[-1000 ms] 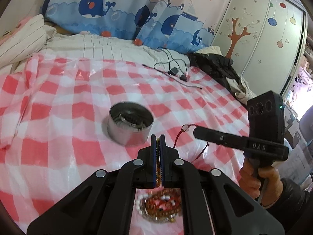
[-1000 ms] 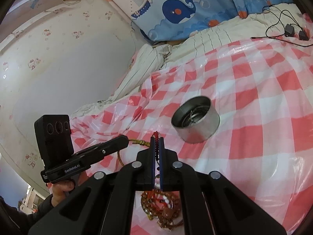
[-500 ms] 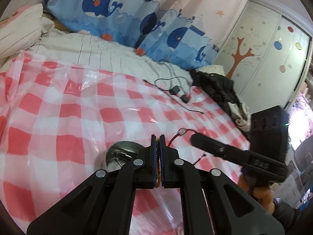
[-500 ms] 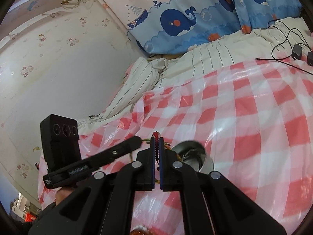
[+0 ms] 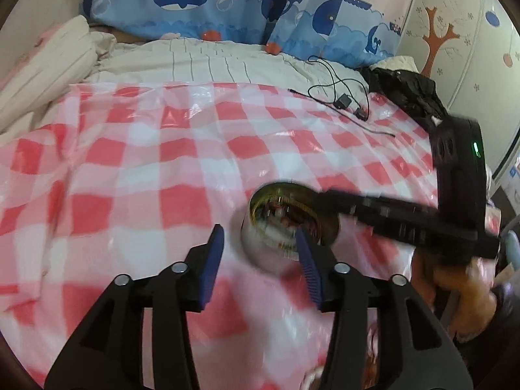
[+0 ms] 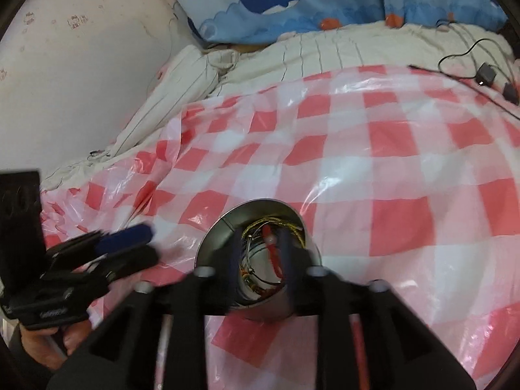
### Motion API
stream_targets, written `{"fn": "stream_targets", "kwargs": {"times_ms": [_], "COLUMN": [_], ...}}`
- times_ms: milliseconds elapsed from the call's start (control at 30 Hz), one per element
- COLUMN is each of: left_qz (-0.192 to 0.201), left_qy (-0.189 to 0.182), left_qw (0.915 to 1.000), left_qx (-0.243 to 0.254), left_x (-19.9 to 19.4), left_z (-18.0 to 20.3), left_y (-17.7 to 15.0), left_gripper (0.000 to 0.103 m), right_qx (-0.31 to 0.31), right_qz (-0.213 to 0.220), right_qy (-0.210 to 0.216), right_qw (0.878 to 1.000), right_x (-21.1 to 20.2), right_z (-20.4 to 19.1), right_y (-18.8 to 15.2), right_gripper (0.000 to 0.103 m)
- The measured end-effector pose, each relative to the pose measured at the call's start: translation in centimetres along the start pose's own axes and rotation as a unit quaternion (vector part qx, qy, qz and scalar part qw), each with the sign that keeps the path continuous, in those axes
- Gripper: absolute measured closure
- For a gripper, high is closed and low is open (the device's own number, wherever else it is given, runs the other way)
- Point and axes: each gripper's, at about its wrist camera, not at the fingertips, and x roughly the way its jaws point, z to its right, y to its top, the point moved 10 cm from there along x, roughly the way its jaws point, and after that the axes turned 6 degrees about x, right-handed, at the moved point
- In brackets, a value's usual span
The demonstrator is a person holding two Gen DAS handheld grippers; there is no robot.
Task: Organize jewelry
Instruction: 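Open the left tool over the tin while the right tool releases the red cord into it, then move both open tools back to the jewelry pile beside the tin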
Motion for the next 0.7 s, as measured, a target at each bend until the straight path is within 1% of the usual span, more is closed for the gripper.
{"fn": "stream_targets", "kwargs": {"times_ms": [100,133,167,200,300,333,367,433,500,533,600,633,700], "left_qz": [0.0,-0.001,-0.004,-0.005,0.004,0.009,0.016,0.02,0.006,0.005,0.009,0.01,0.012], "left_qy": [0.029,0.039,0.056,0.065,0.095,0.104,0.116,0.128,0.132,0.136,0.135,0.137,0.14], "left_qw": [0.9996,0.9992,0.9984,0.9979,0.9954,0.9945,0.9931,0.9915,0.9911,0.9905,0.9905,0.9902,0.9897], "left_qx": [0.006,0.006,0.003,0.0,-0.002,-0.002,-0.003,0.0,0.013,0.018,0.022,0.023,0.026], "left_x": [-2.2,-2.7,-3.3,-3.7,-5.4,-5.8,-6.2,-6.2,-5.7,-5.7,-6.0,-6.0,-6.1], "left_z": [0.0,0.0,0.0,0.0,0.4,0.5,0.4,0.5,0.7,0.7,0.8,0.9,1.0], "left_y": [-1.9,-2.5,-3.3,-3.9,-5.3,-5.5,-5.9,-6.3,-6.6,-6.6,-6.5,-6.3,-6.1], "left_gripper": [0.048,0.044,0.04,0.039,0.028,0.022,0.019,0.017,0.017,0.017,0.015,0.013,0.011], "right_qx": [-0.006,-0.005,-0.004,-0.002,0.004,0.009,0.016,0.046,0.079,0.085,0.085,0.079,0.066], "right_qz": [0.018,0.023,0.025,0.025,0.028,0.029,0.029,0.022,0.009,0.006,0.003,-0.001,-0.006], "right_qy": [-0.004,-0.007,-0.007,-0.009,-0.018,-0.023,-0.029,-0.033,-0.023,-0.021,-0.023,-0.025,-0.022], "right_qw": [1.0,1.0,1.0,1.0,0.999,0.999,0.999,0.998,0.997,0.996,0.996,0.997,0.998], "right_x": [-2.4,-3.4,-4.5,-5.1,-8.0,-8.8,-9.3,-9.5,-8.8,-8.4,-7.9,-7.7,-7.4], "right_z": [-0.2,-0.3,-0.2,-0.2,0.3,0.7,1.3,2.7,3.8,3.9,4.0,3.7,3.0], "right_y": [-0.5,-1.1,-2.0,-2.4,-5.5,-6.7,-7.6,-9.0,-9.5,-9.6,-9.6,-9.8,-10.1], "right_gripper": [0.074,0.07,0.065,0.063,0.058,0.056,0.055,0.055,0.055,0.055,0.055,0.055,0.055]}}
